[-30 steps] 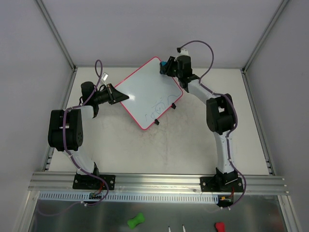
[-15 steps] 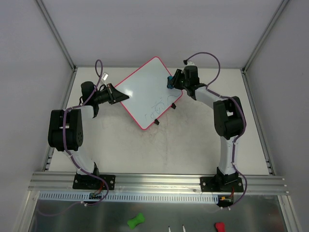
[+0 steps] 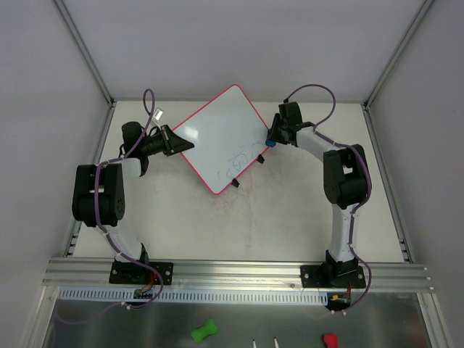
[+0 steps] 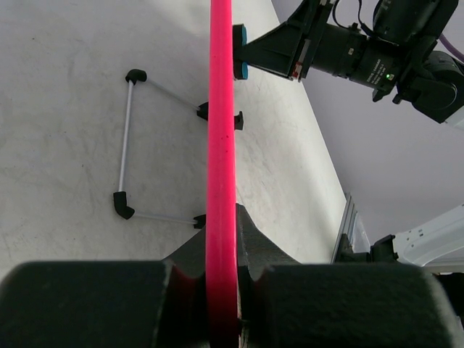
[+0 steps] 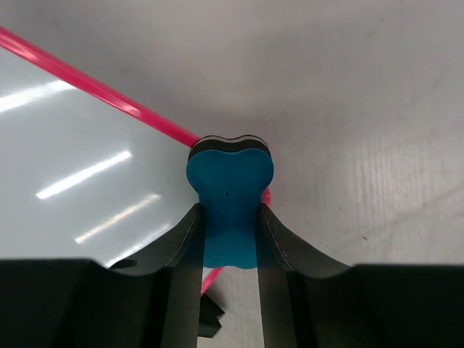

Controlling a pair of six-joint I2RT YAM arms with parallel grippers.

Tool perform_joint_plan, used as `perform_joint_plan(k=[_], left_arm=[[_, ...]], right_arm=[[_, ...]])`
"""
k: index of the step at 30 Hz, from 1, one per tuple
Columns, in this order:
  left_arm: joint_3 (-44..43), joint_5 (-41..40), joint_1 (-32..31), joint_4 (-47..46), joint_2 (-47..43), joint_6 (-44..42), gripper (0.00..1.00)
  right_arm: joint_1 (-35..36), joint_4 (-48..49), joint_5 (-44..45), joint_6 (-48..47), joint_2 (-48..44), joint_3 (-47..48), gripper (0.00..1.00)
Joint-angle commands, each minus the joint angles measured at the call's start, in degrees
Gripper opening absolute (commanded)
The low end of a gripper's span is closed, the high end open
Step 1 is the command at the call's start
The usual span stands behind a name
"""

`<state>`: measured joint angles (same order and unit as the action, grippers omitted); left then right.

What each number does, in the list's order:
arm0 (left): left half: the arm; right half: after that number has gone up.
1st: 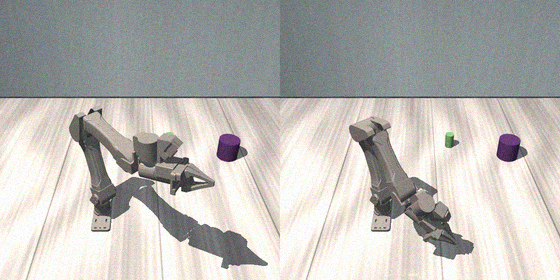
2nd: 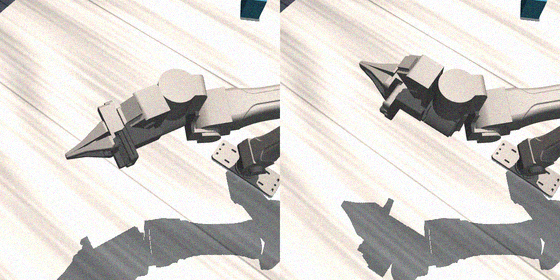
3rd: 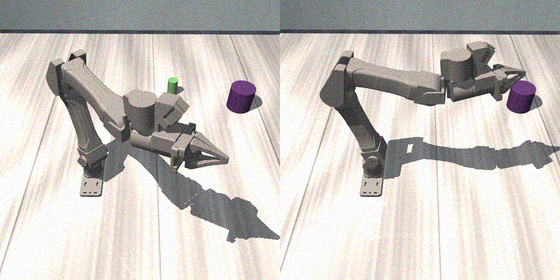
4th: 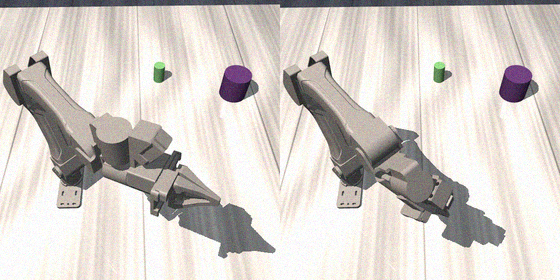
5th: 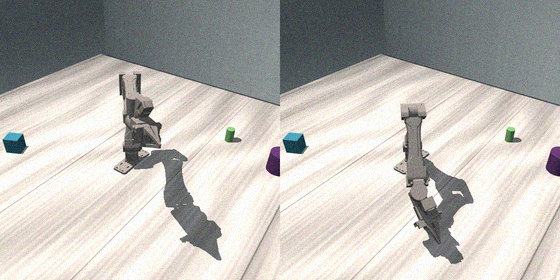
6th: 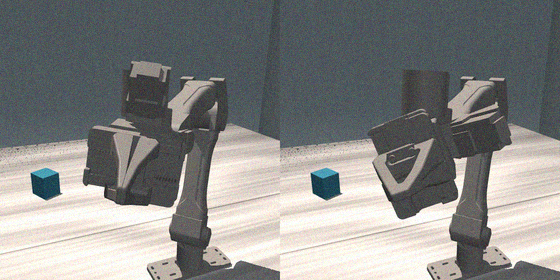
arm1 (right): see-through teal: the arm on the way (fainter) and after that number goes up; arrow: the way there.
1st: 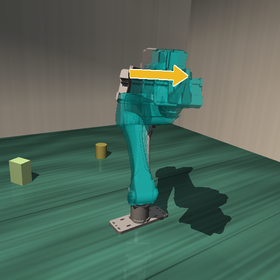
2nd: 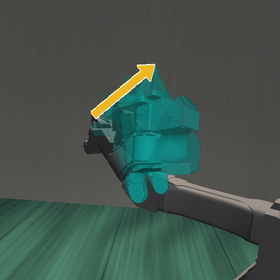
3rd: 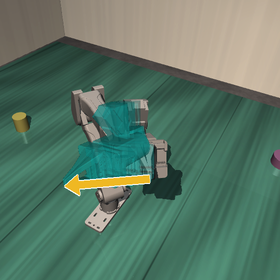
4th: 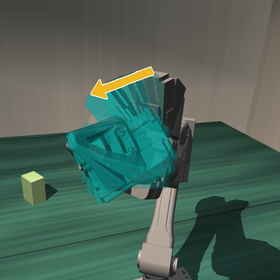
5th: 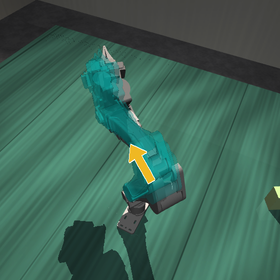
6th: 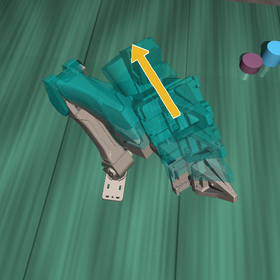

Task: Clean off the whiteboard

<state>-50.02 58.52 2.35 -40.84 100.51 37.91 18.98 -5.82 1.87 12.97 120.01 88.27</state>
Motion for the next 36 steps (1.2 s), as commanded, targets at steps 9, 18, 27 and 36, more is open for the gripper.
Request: perform_joint_plan(k=[9, 18, 27, 36], left_arm=[[-0.87, 3.09, -0.94, -0.03, 1.53, -3.19, 0.00], [-0.78, 2.74, -0.94, -0.03, 1.36, -3.11, 0.00], [-0.78, 2.30, -0.86, -0.03, 1.18, -2.75, 0.00], [-0.34, 1.77, -0.42, -0.03, 0.39, -2.67, 0.00]], right_arm=[[0.53, -15.80, 6.57, -5.59, 2.96, -1.34, 0.00], [-1.14, -14.57, 9.73, -3.57, -6.70, -9.50, 0.00], [-2.46, 2.88, 2.72, -3.39, -19.01, -23.57, 0.00], [-2.46, 17.87, -13.81, -8.22, -18.94, -24.30, 0.00]])
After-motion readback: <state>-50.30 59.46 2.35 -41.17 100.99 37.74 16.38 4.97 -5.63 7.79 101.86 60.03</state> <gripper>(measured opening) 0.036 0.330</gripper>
